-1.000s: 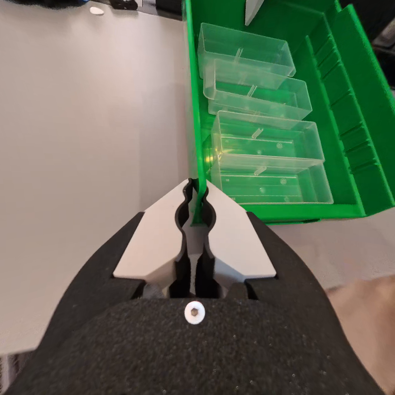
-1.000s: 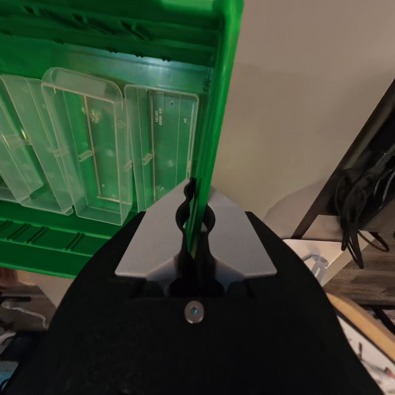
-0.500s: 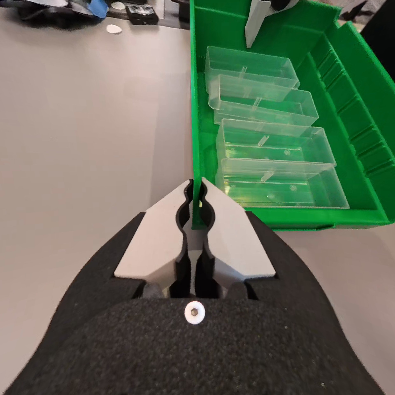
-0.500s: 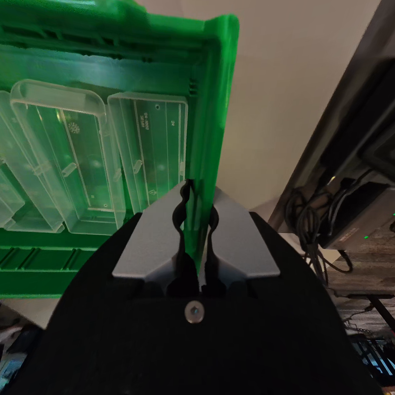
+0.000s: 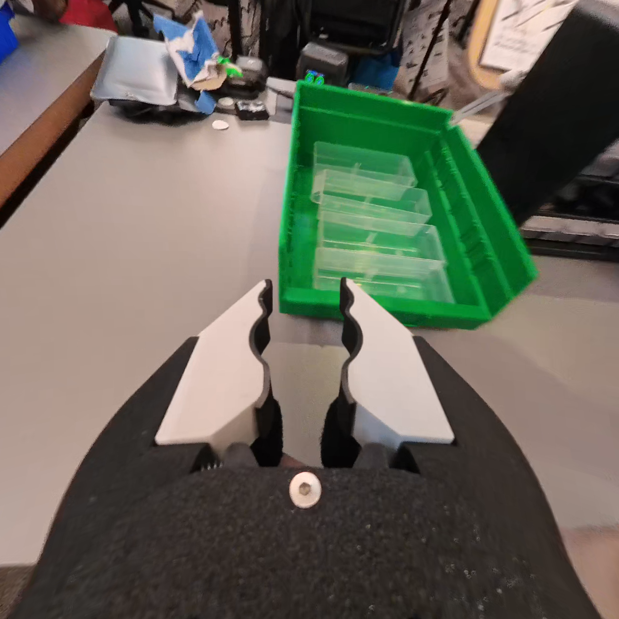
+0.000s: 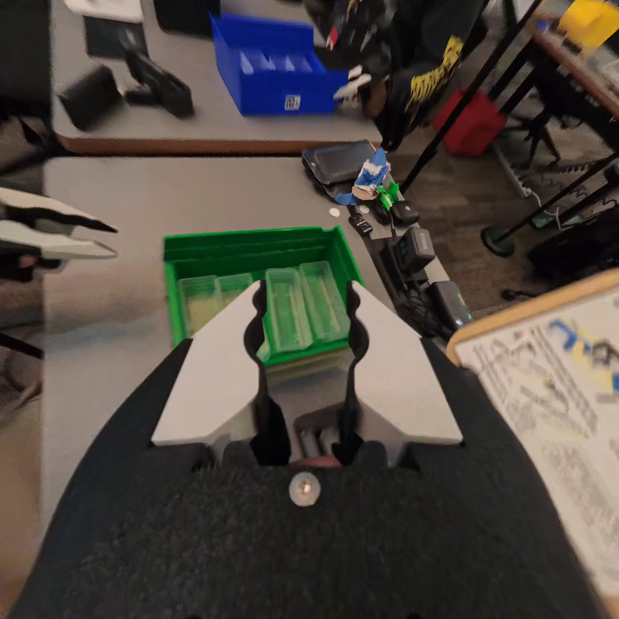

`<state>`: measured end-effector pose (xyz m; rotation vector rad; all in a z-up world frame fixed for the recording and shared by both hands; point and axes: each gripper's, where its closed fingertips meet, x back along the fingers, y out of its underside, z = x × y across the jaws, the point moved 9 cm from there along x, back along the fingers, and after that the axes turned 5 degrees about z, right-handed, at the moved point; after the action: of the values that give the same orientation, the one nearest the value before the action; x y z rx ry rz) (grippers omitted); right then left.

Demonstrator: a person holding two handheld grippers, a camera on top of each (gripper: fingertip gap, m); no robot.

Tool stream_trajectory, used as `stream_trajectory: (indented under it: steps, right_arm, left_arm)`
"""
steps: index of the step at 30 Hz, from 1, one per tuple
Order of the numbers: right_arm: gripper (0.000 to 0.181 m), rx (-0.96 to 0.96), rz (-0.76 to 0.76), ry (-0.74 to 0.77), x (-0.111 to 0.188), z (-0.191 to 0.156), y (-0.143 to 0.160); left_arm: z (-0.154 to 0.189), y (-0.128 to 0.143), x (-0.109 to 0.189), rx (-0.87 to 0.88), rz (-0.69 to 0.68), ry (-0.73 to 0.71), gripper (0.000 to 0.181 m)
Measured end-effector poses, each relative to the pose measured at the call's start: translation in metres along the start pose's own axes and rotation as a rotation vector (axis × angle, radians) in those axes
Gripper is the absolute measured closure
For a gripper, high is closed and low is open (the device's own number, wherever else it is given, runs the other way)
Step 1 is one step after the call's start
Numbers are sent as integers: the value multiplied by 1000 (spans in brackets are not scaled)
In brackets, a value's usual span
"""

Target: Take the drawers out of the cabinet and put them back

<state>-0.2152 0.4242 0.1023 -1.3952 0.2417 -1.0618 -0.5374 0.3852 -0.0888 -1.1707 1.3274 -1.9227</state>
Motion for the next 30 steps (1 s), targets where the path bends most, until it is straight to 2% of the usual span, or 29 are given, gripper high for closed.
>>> stream_trajectory:
  steps: [1,3,5,6,10,13,15,17,20,23,26,30]
  right_arm:
    - [130,-14,48,23,33,-11,20]
    - [126,-6,86,201,93,-26,73]
    - [139,-70,101,391,147,-44,135]
    - [142,-150,110,423,169,-56,168]
    - [133,-636,93,470,229,-104,291]
    - [121,-828,105,610,257,-135,347]
    - [116,-878,155,666,265,-148,359]
    - [116,-809,116,692,267,-157,362]
    - [116,-723,105,637,262,-160,357]
    - [118,-721,163,603,259,-161,354]
    - [118,-738,127,586,256,-159,357]
    - [120,-678,78,645,256,-152,361]
  left_arm:
    - [8,-2,14,17,19,22,143]
    - [26,-4,40,71,51,90,143]
    - [47,1,60,105,57,154,143]
    - [57,7,66,114,44,171,143]
    - [89,41,69,177,-20,188,143]
    - [108,61,49,225,-50,184,144]
    - [121,69,37,218,-78,197,144]
    - [130,77,31,139,-80,179,143]
    - [134,72,30,77,-72,186,142]
    - [129,69,28,46,-54,176,142]
    - [119,73,26,84,-68,136,142]
    - [108,74,16,120,-90,102,142]
